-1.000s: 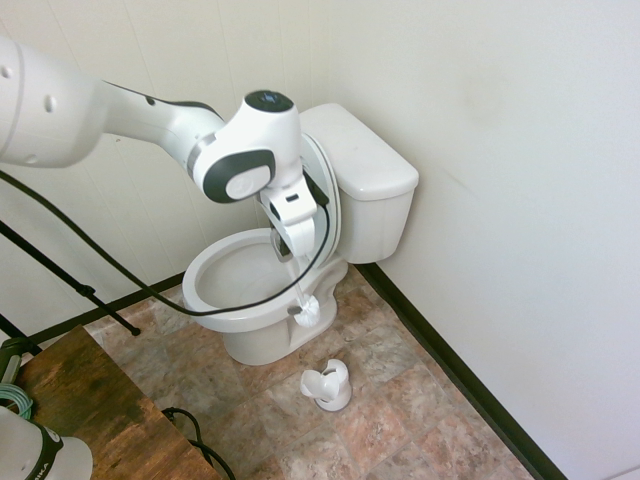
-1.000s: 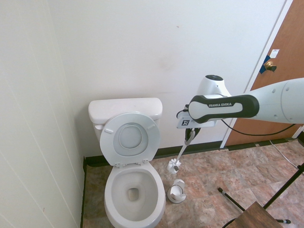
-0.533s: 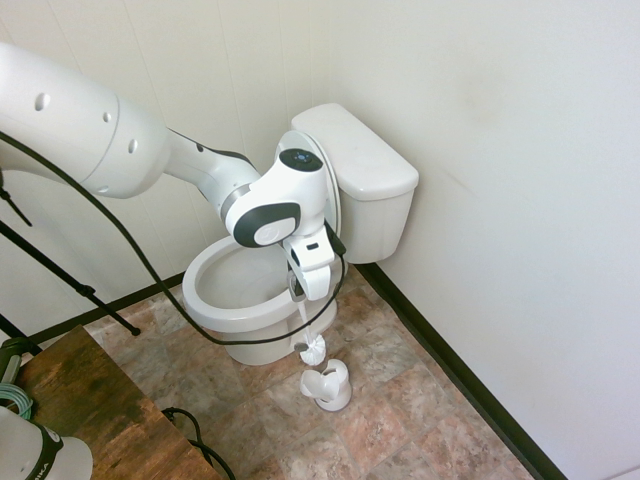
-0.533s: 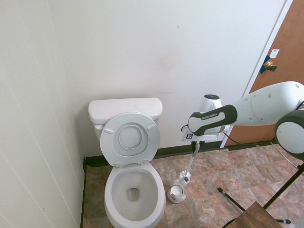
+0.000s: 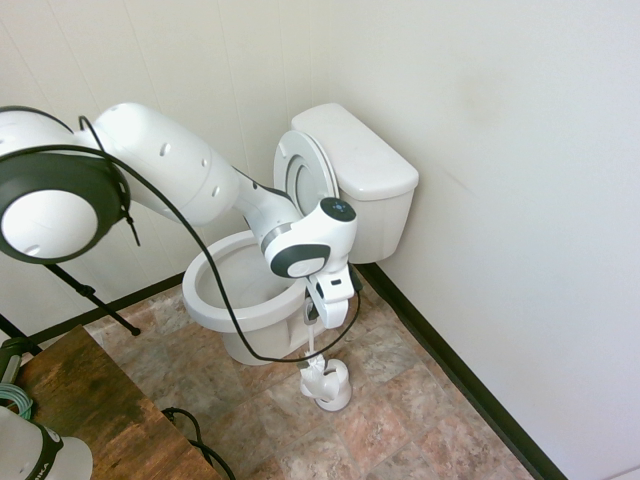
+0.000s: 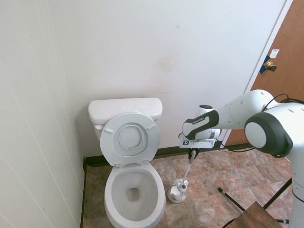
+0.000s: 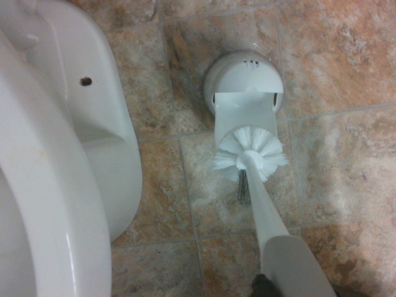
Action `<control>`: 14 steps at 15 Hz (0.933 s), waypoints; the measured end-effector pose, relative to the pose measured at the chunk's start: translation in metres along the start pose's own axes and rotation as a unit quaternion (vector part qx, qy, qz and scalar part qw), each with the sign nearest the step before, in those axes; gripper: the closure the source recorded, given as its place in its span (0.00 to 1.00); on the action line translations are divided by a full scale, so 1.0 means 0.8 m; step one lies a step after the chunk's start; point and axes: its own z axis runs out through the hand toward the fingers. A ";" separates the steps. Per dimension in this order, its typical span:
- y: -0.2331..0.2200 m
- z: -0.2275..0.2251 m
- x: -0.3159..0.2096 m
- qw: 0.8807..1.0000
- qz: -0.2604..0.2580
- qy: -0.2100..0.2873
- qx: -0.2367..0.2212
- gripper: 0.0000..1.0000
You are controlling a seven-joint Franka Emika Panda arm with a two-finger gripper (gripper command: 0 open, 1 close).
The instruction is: Clean the toilet
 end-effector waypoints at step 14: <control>-0.085 0.173 0.102 0.997 0.033 -0.049 -0.047 1.00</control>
